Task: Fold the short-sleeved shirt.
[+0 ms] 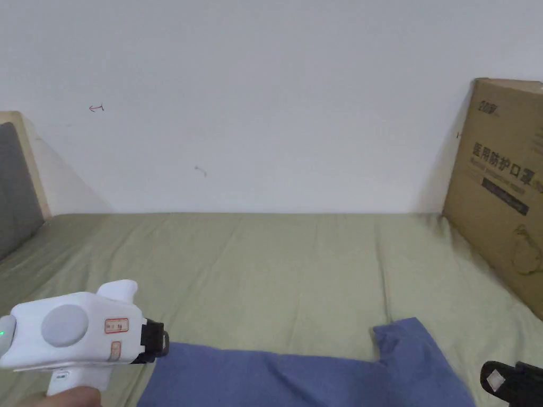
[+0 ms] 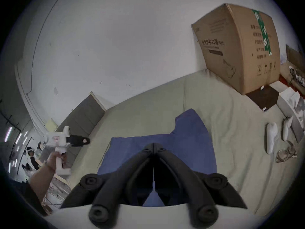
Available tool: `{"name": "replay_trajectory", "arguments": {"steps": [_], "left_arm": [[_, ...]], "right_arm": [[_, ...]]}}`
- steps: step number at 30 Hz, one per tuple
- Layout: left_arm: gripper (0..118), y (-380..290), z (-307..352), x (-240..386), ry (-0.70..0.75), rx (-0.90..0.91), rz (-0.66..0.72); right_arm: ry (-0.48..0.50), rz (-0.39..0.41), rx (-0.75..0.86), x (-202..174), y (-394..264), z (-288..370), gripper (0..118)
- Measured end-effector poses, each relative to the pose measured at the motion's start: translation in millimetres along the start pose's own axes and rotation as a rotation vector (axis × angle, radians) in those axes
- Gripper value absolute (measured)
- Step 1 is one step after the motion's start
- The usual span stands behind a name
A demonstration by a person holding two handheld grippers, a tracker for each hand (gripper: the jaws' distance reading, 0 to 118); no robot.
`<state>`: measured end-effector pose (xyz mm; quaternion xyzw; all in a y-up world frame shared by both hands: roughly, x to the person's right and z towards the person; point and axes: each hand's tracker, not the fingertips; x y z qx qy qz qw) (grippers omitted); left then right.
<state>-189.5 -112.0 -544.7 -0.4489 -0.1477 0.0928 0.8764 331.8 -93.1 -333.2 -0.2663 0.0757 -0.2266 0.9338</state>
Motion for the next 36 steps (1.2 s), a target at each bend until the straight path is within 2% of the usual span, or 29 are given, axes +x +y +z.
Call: {"name": "replay_trajectory", "arguments": {"steps": [3,4,5,6,7,11,14,17,18,19,20,21,22,23,26,27,28,30,31,34,36], "left_arm": [[2,27.8,-55.3,-22.9,0.053,-0.053,0.022],[22,36.8,-72.0,-29.7,0.065,-0.07,0.024],[60,46.5,-99.1,-44.5,0.069,-0.083,0.024],[106,49.6,-118.2,-50.3,0.085,-0.105,0.028],[115,49.7,-133.2,-54.3,0.08,-0.128,0.039],[114,50.0,-183.2,-69.7,0.158,-0.164,0.025],[114,42.9,-209.4,-74.0,0.202,-0.196,-0.031],[107,27.9,-217.8,-65.2,0.226,-0.29,-0.128],[96,27.9,-212.7,-61.5,0.227,-0.218,-0.155],[80,28.5,-207.0,-59.6,0.211,-0.179,-0.155],[54,25.2,-198.6,-56.8,0.236,-0.133,-0.182],[7,23.7,-191.8,-56.3,0.246,-0.102,-0.197],[7,20.3,-178.9,-56.3,0.238,-0.064,-0.214],[2,17.5,-172.0,-55.9,0.209,-0.072,-0.2],[2,2.3,-125.2,-43.9,0.205,-0.036,-0.202],[2,-1.6,-114.1,-44.3,0.214,-0.025,-0.197],[2,0.0,-106.1,-50.6,0.22,-0.02,-0.189],[2,-4.4,-91.4,-54.4,0.208,-0.018,-0.172],[2,-5.8,-86.2,-54.5,0.223,-0.009,-0.182],[2,-7.2,-83.3,-59.3,0.242,-0.011,-0.176],[2,-6.7,-85.9,-65.3,0.247,-0.023,-0.153]], "right_arm": [[-0.011,-0.03,-0.026,16.3,0.3,-22.0,0],[-0.013,-0.04,-0.025,21.1,-1.1,-26.3,0],[-0.016,-0.052,-0.031,26.9,-1.8,-31.5,0],[-0.024,-0.059,-0.046,31.8,-2.8,-36.3,0],[-0.034,-0.06,-0.055,35.8,-4.2,-40.2,0],[-0.074,-0.044,-0.106,50.5,-11.9,-51.5,0],[-0.1,-0.032,-0.144,60.1,-16.4,-57.3,0],[-0.127,-0.02,-0.166,70.0,-17.3,-65.5,0],[-0.131,-0.023,-0.171,73.3,-16.4,-68.9,0],[-0.122,-0.033,-0.177,77.3,-15.0,-72.5,0],[-0.081,-0.05,-0.18,82.5,-11.8,-79.1,0],[-0.074,-0.051,-0.179,85.2,-8.5,-84.0,0],[-0.08,-0.047,-0.181,88.6,-2.7,-92.9,0],[-0.087,-0.046,-0.188,91.3,4.4,-103.5,0],[-0.091,-0.063,-0.225,97.5,28.8,-141.6,0],[-0.122,-0.074,-0.253,101.6,36.5,-156.3,1],[-0.174,-0.086,-0.28,105.6,43.5,-171.0,23],[-0.266,-0.084,-0.368,118.6,52.1,-202.0,97],[-0.279,-0.084,-0.348,120.4,53.2,-211.9,96],[-0.332,-0.032,-0.492,134.4,54.5,-257.4,95],[-0.386,-0.021,-0.518,136.8,51.7,-274.8,93]]}}
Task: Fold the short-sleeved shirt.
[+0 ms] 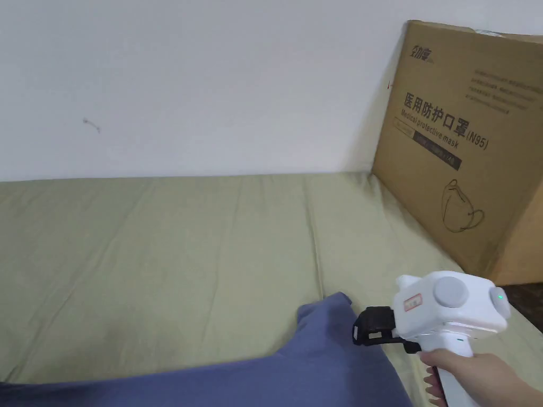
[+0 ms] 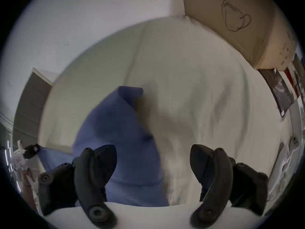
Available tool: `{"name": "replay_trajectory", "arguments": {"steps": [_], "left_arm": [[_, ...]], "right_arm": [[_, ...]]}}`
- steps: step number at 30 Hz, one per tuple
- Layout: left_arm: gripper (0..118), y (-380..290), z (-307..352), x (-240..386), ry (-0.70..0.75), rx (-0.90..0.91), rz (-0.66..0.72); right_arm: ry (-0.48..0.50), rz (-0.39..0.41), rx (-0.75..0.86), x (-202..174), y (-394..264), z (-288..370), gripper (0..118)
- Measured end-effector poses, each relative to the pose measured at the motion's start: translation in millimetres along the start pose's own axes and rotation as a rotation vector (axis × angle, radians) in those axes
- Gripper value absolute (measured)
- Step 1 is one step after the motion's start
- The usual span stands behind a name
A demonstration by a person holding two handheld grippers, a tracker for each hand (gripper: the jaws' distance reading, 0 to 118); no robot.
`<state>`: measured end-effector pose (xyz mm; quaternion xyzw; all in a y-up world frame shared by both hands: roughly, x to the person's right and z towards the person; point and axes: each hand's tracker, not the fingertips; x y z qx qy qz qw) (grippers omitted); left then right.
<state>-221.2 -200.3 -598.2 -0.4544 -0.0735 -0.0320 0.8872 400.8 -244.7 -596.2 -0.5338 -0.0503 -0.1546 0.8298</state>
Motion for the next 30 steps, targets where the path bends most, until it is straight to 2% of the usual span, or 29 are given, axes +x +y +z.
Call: {"name": "replay_trajectory", "arguments": {"steps": [2,3,5,6,7,8,10,11,14,18,20,23,27,30], "left_arm": [[2,-2.4,-2.3,-3.4,-0.009,-0.021,0.028],[2,-3.8,-2.7,-4.2,-0.013,-0.029,0.038],[2,-5.7,-4.4,-5.6,-0.013,-0.037,0.042],[2,-6.4,-3.4,-5.6,-0.011,-0.041,0.04],[2,-7.6,-0.5,-5.7,-0.011,-0.045,0.04],[2,-8.6,2.1,-5.6,-0.01,-0.044,0.041],[2,-9.2,13.6,-6.9,-0.014,-0.035,0.054],[2,-9.4,22.9,-7.8,-0.021,-0.023,0.066],[2,-6.0,57.0,-11.3,-0.038,0.039,0.079],[2,6.2,126.4,-6.3,-0.076,0.157,0.082],[2,13.9,168.2,-0.9,-0.077,0.232,0.06],[2,25.9,224.3,2.4,-0.075,0.329,0.039],[2,42.0,286.7,7.6,-0.102,0.431,0.047],[2,62.2,318.7,3.3,-0.087,0.498,0.04]], "right_arm": [[-0.03,0.016,-0.047,-6.2,2.0,-12.1,81],[-0.028,0.048,-0.061,-11.0,0.9,-14.6,70],[-0.074,0.132,-0.058,-25.6,-6.3,-13.5,56],[-0.088,0.173,-0.048,-31.7,-9.7,-11.0,34],[-0.068,0.211,-0.053,-37.2,-12.8,-8.5,6],[-0.037,0.237,-0.062,-40.7,-15.4,-5.7,0],[-0.023,0.267,-0.014,-43.8,-24.4,11.6,0],[0.021,0.256,0.015,-42.5,-25.4,24.4,0],[-0.009,0.224,0.168,-41.1,-29.2,72.6,0],[0.063,0.16,0.327,-34.6,-28.9,161.8,0],[0.078,0.177,0.395,-34.5,-34.2,210.2,0],[0.137,0.147,0.483,-35.2,-39.1,275.5,0],[0.115,0.2,0.585,-49.9,-47.6,352.8,0],[0.133,0.18,0.644,-58.1,-41.6,399.3,0]]}}
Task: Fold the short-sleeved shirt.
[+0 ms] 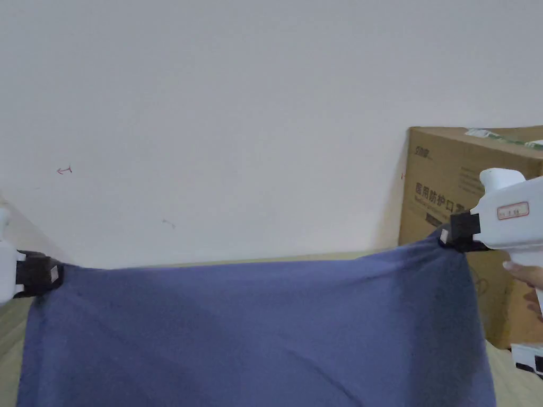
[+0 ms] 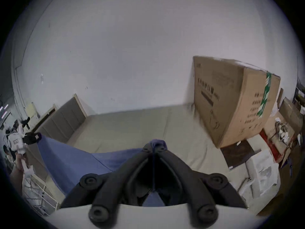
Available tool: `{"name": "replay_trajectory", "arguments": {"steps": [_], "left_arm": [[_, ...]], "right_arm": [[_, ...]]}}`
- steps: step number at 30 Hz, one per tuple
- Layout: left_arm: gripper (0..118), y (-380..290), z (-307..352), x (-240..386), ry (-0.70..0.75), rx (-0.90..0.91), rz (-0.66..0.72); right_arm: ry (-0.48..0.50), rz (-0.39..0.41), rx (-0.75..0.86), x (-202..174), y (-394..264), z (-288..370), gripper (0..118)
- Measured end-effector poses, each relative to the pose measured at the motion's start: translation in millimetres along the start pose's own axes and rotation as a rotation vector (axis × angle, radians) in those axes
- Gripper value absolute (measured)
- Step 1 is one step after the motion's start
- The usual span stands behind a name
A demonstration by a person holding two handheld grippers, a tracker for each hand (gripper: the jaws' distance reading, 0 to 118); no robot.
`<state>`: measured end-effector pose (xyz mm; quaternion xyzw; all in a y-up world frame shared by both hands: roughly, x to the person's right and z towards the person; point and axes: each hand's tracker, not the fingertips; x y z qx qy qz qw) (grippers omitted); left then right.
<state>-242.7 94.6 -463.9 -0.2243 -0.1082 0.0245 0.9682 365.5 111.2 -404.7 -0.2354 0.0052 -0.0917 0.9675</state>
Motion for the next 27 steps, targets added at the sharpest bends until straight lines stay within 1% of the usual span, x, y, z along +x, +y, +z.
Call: {"name": "replay_trajectory", "arguments": {"steps": [2,6,9,14,16,17,22,27], "left_arm": [[2,21.6,11.1,2.8,-0.006,0.046,0.002],[2,57.2,20.1,12.2,0.005,0.097,0.003],[2,79.5,11.8,14.3,0.029,0.147,0.03],[2,118.3,-33.3,8.0,0.041,0.2,0.087],[2,131.9,-54.2,8.7,0.059,0.215,0.075],[2,139.3,-66.7,10.0,0.073,0.223,0.055],[2,167.4,-119.1,11.4,0.093,0.273,0.077],[2,170.5,-156.7,15.5,0.113,0.354,0.105]], "right_arm": [[0.012,-0.028,0.046,-4.1,22.3,13.9,0],[-0.015,0.019,0.101,-14.9,66.4,15.6,0],[-0.026,0.031,0.14,-20.3,101.4,1.1,0],[-0.067,0.014,0.214,-26.3,155.3,-37.3,0],[-0.09,0.017,0.255,-26.6,173.2,-53.2,0],[-0.099,0.025,0.273,-29.0,181.8,-61.8,0],[-0.167,0.116,0.343,-37.5,211.5,-101.4,0],[-0.227,0.141,0.411,-38.3,208.2,-132.9,0]]}}
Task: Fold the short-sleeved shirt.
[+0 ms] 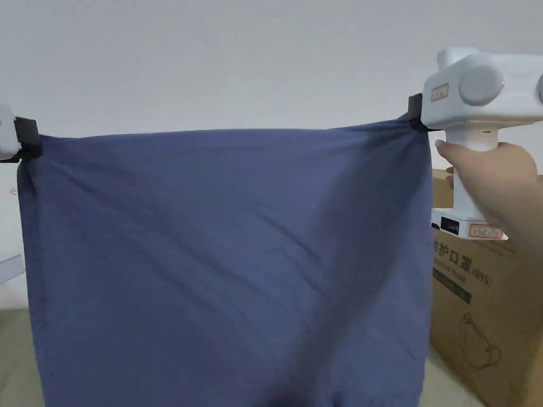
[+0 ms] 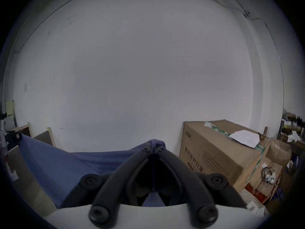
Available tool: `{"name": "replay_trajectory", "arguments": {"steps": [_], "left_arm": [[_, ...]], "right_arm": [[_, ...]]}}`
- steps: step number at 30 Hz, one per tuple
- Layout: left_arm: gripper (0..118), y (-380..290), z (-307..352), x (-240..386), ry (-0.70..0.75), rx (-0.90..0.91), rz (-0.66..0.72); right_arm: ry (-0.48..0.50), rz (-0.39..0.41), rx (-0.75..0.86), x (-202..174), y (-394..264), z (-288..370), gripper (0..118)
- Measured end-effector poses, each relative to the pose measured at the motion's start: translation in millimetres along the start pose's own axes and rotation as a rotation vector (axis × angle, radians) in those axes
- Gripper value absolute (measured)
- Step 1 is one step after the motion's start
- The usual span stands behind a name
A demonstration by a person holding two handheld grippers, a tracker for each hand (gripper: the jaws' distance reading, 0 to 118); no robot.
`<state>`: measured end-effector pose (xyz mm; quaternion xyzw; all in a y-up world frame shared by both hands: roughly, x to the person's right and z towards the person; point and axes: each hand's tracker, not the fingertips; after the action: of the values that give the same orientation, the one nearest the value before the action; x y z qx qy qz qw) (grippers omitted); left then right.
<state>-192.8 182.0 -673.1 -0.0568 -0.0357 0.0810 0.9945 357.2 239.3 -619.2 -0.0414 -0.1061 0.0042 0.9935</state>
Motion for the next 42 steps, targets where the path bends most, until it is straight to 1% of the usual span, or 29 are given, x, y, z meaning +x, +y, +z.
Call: {"name": "replay_trajectory", "arguments": {"steps": [3,4,6,8,10,11,12,13,15,16,17,18,19,20,22,23,24,26,27,29,30,34,37,38,39,40,42], "left_arm": [[2,-25.4,-22.8,-0.3,0.013,-0.029,0.001],[2,-38.6,-28.4,-0.7,0.017,-0.05,-0.007],[2,-77.6,-34.7,-1.7,0.035,-0.13,-0.033],[2,-129.2,-30.0,-3.0,0.028,-0.224,-0.014],[2,-187.1,-23.1,-11.5,0.019,-0.351,0.034],[2,-223.6,-9.3,-11.9,0.027,-0.429,0.05],[2,-257.3,3.5,-16.8,0.03,-0.497,0.057],[2,-285.0,17.1,-20.6,0.045,-0.534,0.037],[2,-343.1,55.2,-32.3,0.046,-0.641,0.028],[2,-367.3,72.9,-39.6,0.058,-0.713,0.026],[2,-383.7,89.1,-46.9,0.055,-0.755,0.026],[2,-401.6,112.2,-55.0,0.054,-0.789,0.021],[2,-417.9,125.9,-68.4,0.057,-0.811,0.026],[2,-426.3,143.2,-76.6,0.035,-0.827,0.047],[2,-439.2,178.8,-84.2,0.025,-0.909,0.04],[2,-441.3,195.7,-83.2,-0.002,-0.926,0.025],[2,-446.1,213.9,-86.2,-0.013,-0.965,-0.011],[2,-450.7,242.0,-84.9,-0.048,-1.025,-0.064],[2,-451.4,260.2,-82.7,-0.049,-1.048,-0.089],[2,-452.2,283.1,-85.1,-0.068,-1.063,-0.098],[2,-451.4,294.3,-87.1,-0.045,-1.026,-0.085],[2,-458.2,325.0,-93.9,-0.064,-1.078,-0.084],[2,-456.6,336.7,-92.8,-0.086,-1.085,-0.118],[3,-456.9,334.1,-92.4,-0.084,-1.086,-0.112],[6,-457.6,331.8,-94.3,-0.079,-1.091,-0.096],[7,-458.9,330.2,-94.1,-0.064,-1.092,-0.084],[8,-461.0,327.8,-96.2,-0.025,-1.091,-0.066]], "right_arm": [[-0.024,0.011,-0.002,-5.1,-31.6,-13.1,0],[-0.029,0.011,-0.024,-4.8,-45.7,-14.7,0],[-0.033,-0.017,-0.104,-2.9,-94.2,-21.6,0],[-0.015,-0.058,-0.224,3.1,-156.6,-27.3,0],[-0.031,-0.092,-0.384,6.8,-228.4,-20.7,0],[0.012,-0.118,-0.487,11.9,-269.3,-13.8,0],[0.023,-0.142,-0.566,19.5,-307.7,-4.1,0],[0.031,-0.147,-0.628,24.6,-340.4,8.3,0],[0.033,-0.093,-0.77,35.8,-407.2,45.2,0],[0.051,-0.064,-0.83,39.7,-434.7,70.0,0],[0.058,-0.027,-0.886,44.3,-454.1,88.7,0],[0.087,0.002,-0.938,52.3,-476.4,115.1,0],[0.124,0.053,-0.986,59.6,-493.2,137.9,0],[0.127,0.088,-1.03,66.8,-507.7,161.4,0],[0.189,0.049,-1.086,83.9,-523.8,208.7,0],[0.184,0.042,-1.074,89.4,-523.6,225.9,0],[0.208,0.01,-1.058,93.0,-520.1,250.3,0],[0.21,0.003,-1.066,102.8,-514.9,276.3,0],[0.211,-0.026,-1.115,108.7,-516.2,287.6,0],[0.232,-0.077,-1.199,120.7,-520.2,305.9,0],[0.23,-0.084,-1.216,125.0,-520.7,316.0,0],[0.236,-0.075,-1.221,128.1,-520.8,345.2,0],[0.237,-0.086,-1.234,125.3,-522.6,353.9,0],[0.229,-0.095,-1.221,124.7,-523.3,354.4,3],[0.218,-0.103,-1.22,123.4,-525.3,353.0,10],[0.207,-0.117,-1.224,123.2,-527.4,351.2,15],[0.201,-0.146,-1.217,119.4,-528.7,352.7,21]]}}
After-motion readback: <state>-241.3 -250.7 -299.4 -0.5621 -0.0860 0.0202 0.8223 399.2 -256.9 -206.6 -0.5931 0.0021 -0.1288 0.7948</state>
